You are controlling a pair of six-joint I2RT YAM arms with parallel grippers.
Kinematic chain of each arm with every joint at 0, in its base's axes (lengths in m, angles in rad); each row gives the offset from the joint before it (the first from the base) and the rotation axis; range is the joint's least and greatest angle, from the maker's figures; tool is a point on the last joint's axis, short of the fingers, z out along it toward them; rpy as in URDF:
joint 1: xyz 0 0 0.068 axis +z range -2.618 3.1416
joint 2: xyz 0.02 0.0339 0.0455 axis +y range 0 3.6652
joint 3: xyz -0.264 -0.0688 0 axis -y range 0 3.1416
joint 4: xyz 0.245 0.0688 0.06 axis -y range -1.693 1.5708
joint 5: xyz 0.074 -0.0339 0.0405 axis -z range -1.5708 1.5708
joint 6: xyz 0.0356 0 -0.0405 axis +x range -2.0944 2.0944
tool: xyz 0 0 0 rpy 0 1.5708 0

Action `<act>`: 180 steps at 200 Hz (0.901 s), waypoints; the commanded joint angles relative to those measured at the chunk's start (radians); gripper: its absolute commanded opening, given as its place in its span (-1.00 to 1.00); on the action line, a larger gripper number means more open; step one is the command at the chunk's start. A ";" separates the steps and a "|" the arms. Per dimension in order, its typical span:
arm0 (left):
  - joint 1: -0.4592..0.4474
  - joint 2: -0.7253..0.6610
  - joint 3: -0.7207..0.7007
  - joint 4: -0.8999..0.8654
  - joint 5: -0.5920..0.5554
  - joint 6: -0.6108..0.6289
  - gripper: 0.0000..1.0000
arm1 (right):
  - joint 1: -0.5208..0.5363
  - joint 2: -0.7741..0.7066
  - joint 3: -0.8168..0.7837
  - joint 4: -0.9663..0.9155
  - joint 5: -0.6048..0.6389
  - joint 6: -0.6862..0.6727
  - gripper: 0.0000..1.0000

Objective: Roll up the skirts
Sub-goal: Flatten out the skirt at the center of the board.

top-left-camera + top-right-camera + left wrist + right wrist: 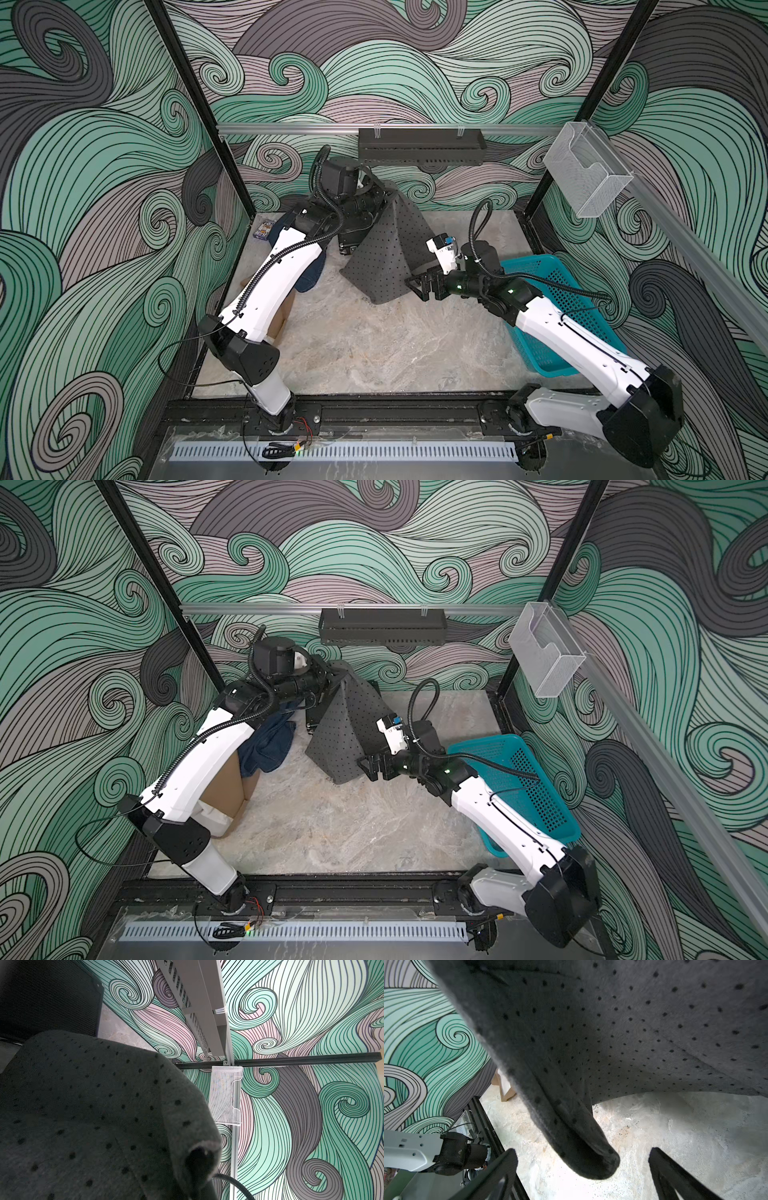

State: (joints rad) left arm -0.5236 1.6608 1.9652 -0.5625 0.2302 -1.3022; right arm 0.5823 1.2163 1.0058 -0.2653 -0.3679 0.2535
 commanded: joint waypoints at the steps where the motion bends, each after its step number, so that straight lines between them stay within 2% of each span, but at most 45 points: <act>1: 0.010 -0.042 0.047 0.052 0.012 -0.005 -1.00 | -0.005 -0.011 -0.028 0.079 -0.115 0.039 0.98; 61: 0.014 -0.036 0.050 0.061 0.039 -0.009 -1.00 | 0.004 0.086 -0.069 0.196 -0.196 0.075 0.99; 70: 0.014 -0.035 0.050 0.062 0.041 -0.012 -1.00 | 0.005 0.109 -0.049 0.181 -0.192 0.070 0.93; 82: 0.016 -0.036 0.051 0.062 0.042 -0.007 -1.00 | 0.004 0.134 -0.018 0.149 -0.198 0.057 0.76; 95: 0.021 -0.038 0.047 0.057 0.040 -0.002 -1.00 | 0.004 0.144 -0.009 0.142 -0.213 0.056 0.44; 107: 0.032 -0.041 0.034 0.055 0.041 0.000 -0.98 | 0.004 0.141 -0.019 0.153 -0.218 0.063 0.01; 125: 0.070 -0.041 0.008 0.054 0.059 0.019 -0.94 | 0.005 0.099 -0.047 0.143 -0.170 0.071 -0.78; 133: 0.097 -0.037 0.002 0.033 0.060 0.039 -0.92 | 0.003 0.069 -0.062 0.125 -0.123 0.074 -0.99; 156: 0.202 -0.006 -0.046 0.028 0.096 0.058 -0.91 | -0.015 0.016 -0.021 -0.016 -0.034 0.081 -1.00; 180: 0.286 0.057 -0.071 0.086 0.149 0.024 -0.95 | -0.070 0.043 0.139 -0.208 -0.049 0.137 -0.95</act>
State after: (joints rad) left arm -0.3119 1.6680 1.8969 -0.5648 0.3389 -1.2728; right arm 0.5617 1.2522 1.0134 -0.2710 -0.4580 0.3416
